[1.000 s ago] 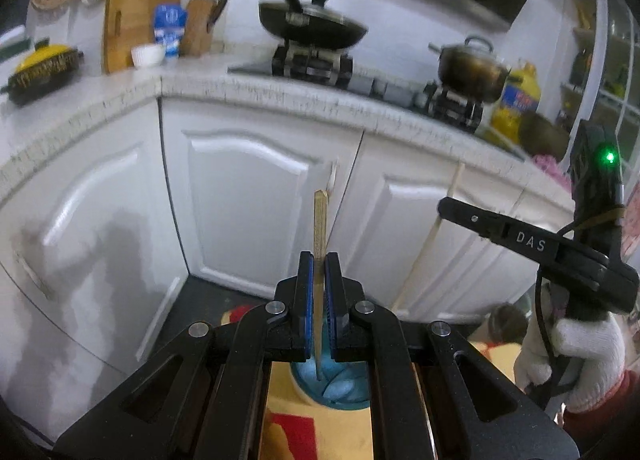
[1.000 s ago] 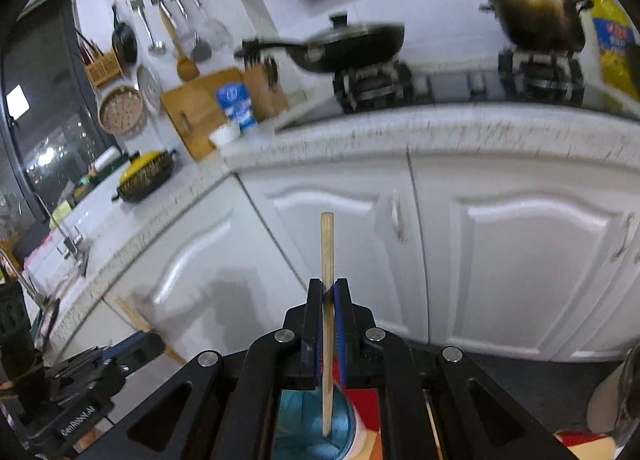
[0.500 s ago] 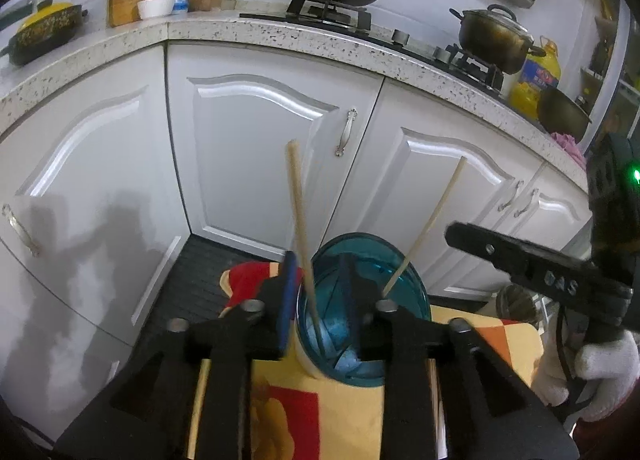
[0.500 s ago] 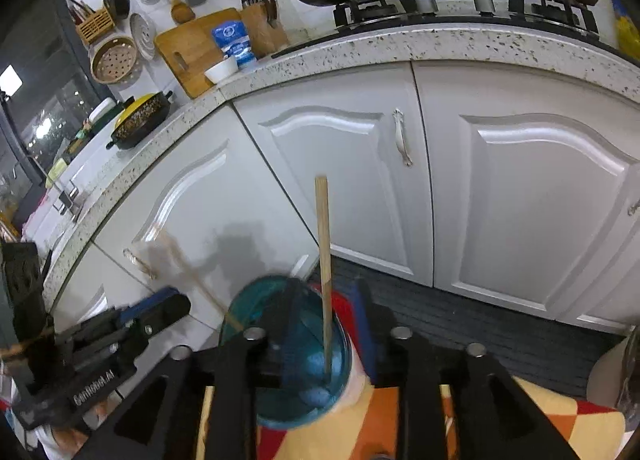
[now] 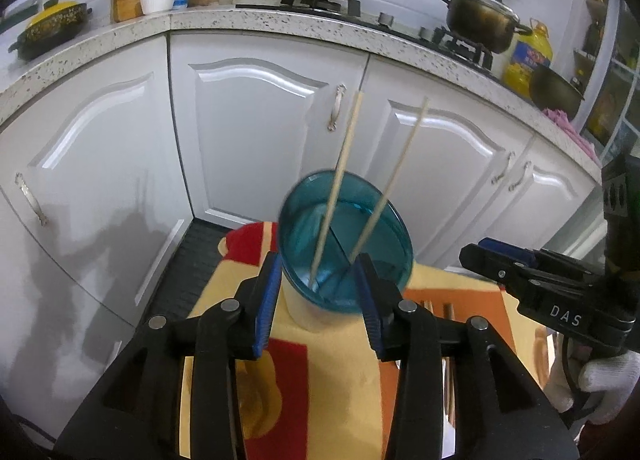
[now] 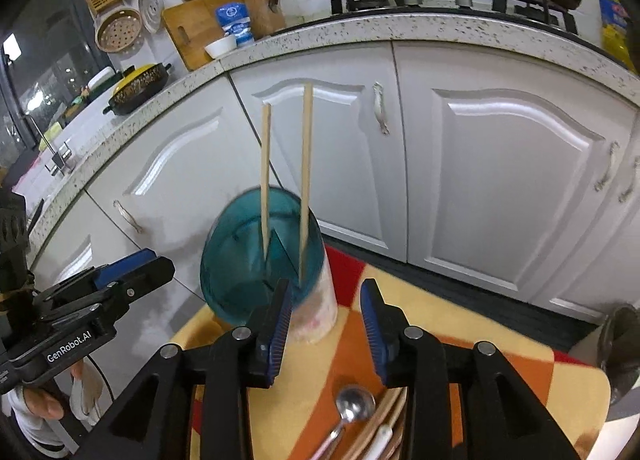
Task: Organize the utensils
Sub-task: 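Lower both chopsticks into the holder and open both tools, then move both tools back over the remaining utensils on the cloth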
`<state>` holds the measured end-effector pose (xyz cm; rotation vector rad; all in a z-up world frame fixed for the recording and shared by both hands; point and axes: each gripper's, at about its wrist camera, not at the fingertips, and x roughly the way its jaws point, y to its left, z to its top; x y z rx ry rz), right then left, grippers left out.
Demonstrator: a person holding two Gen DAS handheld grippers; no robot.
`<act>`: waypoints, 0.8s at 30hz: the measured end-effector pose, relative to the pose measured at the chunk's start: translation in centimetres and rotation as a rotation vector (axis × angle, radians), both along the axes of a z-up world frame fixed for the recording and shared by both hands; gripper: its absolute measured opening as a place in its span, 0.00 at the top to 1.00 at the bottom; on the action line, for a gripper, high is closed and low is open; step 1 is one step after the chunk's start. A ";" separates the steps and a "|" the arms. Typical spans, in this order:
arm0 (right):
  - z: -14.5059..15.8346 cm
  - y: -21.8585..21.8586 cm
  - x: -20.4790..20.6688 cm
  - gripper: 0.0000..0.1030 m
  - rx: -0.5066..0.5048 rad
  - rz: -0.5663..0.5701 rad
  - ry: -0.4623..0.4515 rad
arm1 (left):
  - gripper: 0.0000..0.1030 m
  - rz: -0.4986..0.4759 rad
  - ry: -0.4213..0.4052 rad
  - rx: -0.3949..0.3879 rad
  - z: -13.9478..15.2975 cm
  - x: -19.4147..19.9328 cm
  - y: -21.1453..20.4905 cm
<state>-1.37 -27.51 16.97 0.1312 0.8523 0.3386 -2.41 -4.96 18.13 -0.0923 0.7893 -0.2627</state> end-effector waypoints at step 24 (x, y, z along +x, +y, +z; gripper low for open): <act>-12.7 -1.7 -8.0 0.59 -0.147 -0.040 0.299 | 0.59 -0.046 0.172 0.044 -7.4 -5.6 -2.3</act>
